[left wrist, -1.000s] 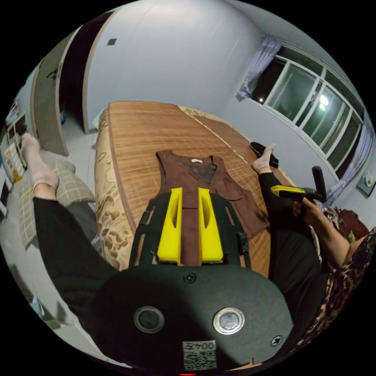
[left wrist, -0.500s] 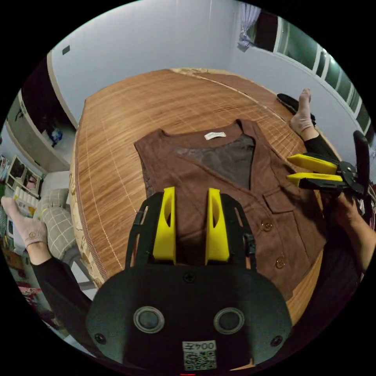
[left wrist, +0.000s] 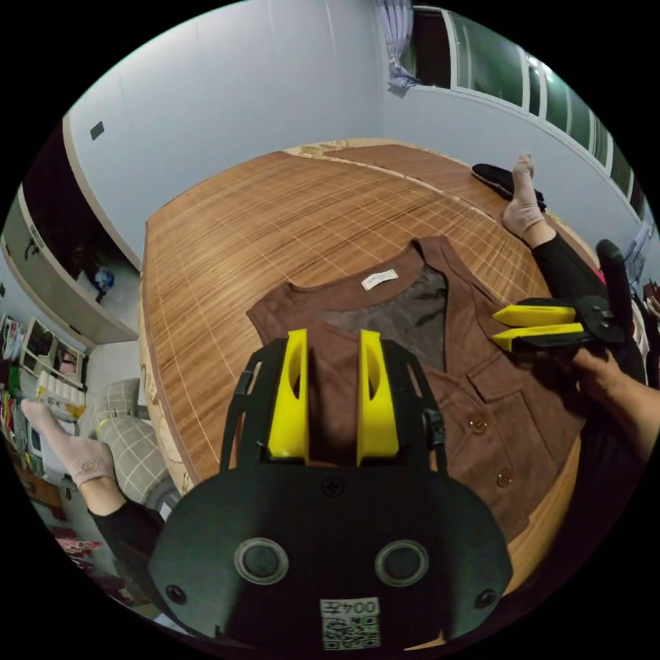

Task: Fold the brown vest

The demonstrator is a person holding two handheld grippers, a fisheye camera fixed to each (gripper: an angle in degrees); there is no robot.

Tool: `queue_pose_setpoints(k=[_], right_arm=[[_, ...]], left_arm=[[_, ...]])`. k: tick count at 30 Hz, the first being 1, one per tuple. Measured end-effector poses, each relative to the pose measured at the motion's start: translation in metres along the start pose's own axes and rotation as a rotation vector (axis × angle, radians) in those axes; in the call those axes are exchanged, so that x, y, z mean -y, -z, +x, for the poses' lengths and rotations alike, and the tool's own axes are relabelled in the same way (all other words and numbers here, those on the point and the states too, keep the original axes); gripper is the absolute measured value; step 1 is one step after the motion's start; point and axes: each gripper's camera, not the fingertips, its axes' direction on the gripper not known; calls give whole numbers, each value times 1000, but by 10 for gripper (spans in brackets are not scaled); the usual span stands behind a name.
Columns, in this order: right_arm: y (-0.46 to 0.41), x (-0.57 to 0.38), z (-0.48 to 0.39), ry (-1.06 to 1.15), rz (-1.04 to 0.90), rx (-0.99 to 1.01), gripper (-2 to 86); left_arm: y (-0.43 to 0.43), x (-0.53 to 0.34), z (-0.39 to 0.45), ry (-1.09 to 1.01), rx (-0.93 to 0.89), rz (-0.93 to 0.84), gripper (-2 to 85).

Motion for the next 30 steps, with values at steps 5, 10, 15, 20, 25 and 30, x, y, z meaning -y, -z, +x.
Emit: queue_pose_setpoints(k=[5, 10, 15, 20, 25, 30], right_arm=[[-4, 11, -3, 9, 1, -24, 105], [-6, 23, -5, 4, -4, -22, 113], [15, 41, 0, -16, 59, 39, 114], [23, 89, -7, 167, 74, -70, 71], [-13, 118, 3, 192, -55, -74, 6], [-29, 134, 9, 147, -9, 9, -3]], left_arm=[[-34, 23, -7, 80, 15, -51, 131], [-40, 29, -2, 74, 22, -36, 134], [-45, 36, -2, 82, 11, -30, 134], [-49, 44, -2, 82, 10, -24, 134], [-52, 51, -3, 81, 14, -23, 134], [-54, 58, -6, 83, 10, -20, 133]])
